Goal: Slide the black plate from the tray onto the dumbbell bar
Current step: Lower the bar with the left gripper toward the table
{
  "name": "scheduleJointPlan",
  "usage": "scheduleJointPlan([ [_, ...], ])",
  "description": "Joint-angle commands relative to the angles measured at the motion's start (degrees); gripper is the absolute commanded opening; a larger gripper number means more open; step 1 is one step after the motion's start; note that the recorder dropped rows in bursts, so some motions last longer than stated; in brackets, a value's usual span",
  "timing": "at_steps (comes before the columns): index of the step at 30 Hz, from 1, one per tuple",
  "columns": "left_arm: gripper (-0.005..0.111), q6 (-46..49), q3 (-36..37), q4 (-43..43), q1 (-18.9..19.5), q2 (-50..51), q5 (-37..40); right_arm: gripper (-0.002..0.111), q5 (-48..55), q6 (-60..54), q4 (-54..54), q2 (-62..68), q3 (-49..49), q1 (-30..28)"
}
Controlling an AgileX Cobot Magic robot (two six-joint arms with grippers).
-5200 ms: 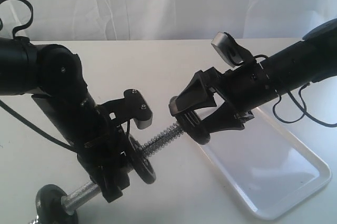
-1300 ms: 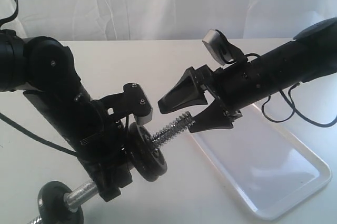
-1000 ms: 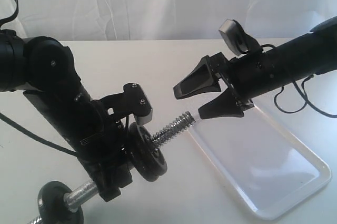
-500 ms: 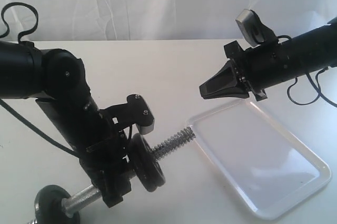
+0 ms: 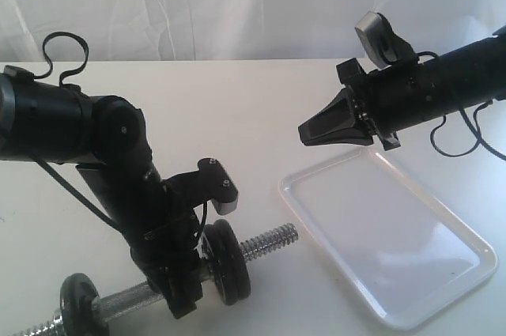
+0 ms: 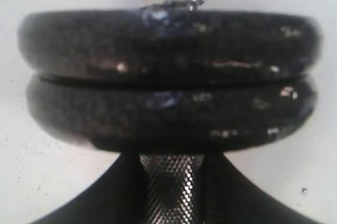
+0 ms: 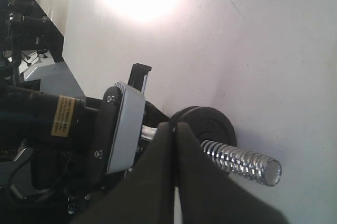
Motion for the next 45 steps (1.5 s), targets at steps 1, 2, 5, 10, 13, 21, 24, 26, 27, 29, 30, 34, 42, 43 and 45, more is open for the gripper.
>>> scheduleJointPlan([
  [1, 0.000, -0.2, -1.6, -3.4, -0.2, -1.4, 1.3, 0.000, 0.3, -0.9, 0.8, -0.6, -0.3, -0.2],
  [2, 0.000, -0.2, -1.6, -3.4, -0.2, -1.2, 1.3, 0.000, 0.3, -0.9, 0.8, -0.6, -0.3, -0.2],
  [5, 0.000, -0.2, -1.6, -3.5, -0.2, -1.0, 1.3, 0.000, 0.3, -0.9, 0.8, -0.6, -0.3, -0.2],
  [10, 0.000, -0.2, -1.6, -3.5, -0.2, -1.0, 1.3, 0.000, 0.3, -0.9, 0.8, -0.6, -0.3, -0.2],
  [13, 0.000, -0.3, -1.6, -3.5, -0.2, -1.0, 1.3, 0.000, 0.3, -0.9, 0.8, -0.6, -0.3, -0.2],
  [21, 0.032, -0.8, -1.6, -1.3, -0.2, -1.0, 3.5, 0.000, 0.3, -0.9, 0.8, -0.6, -0.3, -0.2],
  [24, 0.054, -3.2, -1.6, 1.9, -0.2, -1.0, 4.3, 0.000, 0.3, -0.9, 0.8, -0.6, -0.3, -0.2],
  [26, 0.063, -6.2, -1.6, 4.5, -0.2, -1.0, 4.3, 0.000, 0.3, -0.9, 0.8, -0.6, -0.3, -0.2],
  [27, 0.064, -7.6, -1.6, 5.2, -0.2, -1.0, 4.3, 0.000, 0.3, -0.9, 0.8, -0.6, -0.3, -0.2],
  [29, 0.064, -8.5, -1.6, 6.2, -0.2, -1.0, 4.3, 0.000, 0.3, -0.9, 0.8, -0.6, -0.3, -0.2],
  [30, 0.064, -8.5, -1.6, 6.3, -0.2, -1.0, 4.3, 0.000, 0.3, -0.9, 0.8, -0.6, -0.3, -0.2],
  [34, 0.064, -8.5, -1.6, 6.8, -0.2, -1.0, 5.0, 0.000, 0.3, -0.9, 0.8, -0.6, -0.3, -0.2],
  [42, 0.064, -8.7, -1.6, 7.8, -0.2, -0.9, 5.9, 0.000, 0.3, -0.9, 0.8, -0.6, -0.3, -0.2],
  [43, 0.063, -9.4, -1.6, 8.1, -0.2, -0.9, 5.9, 0.000, 0.3, -0.9, 0.8, -0.6, -0.3, -0.2],
  [45, 0.059, -11.1, -1.6, 8.6, -0.2, -0.3, 6.0, 0.000, 0.3, -0.9, 0.8, -0.6, -0.3, -0.2],
])
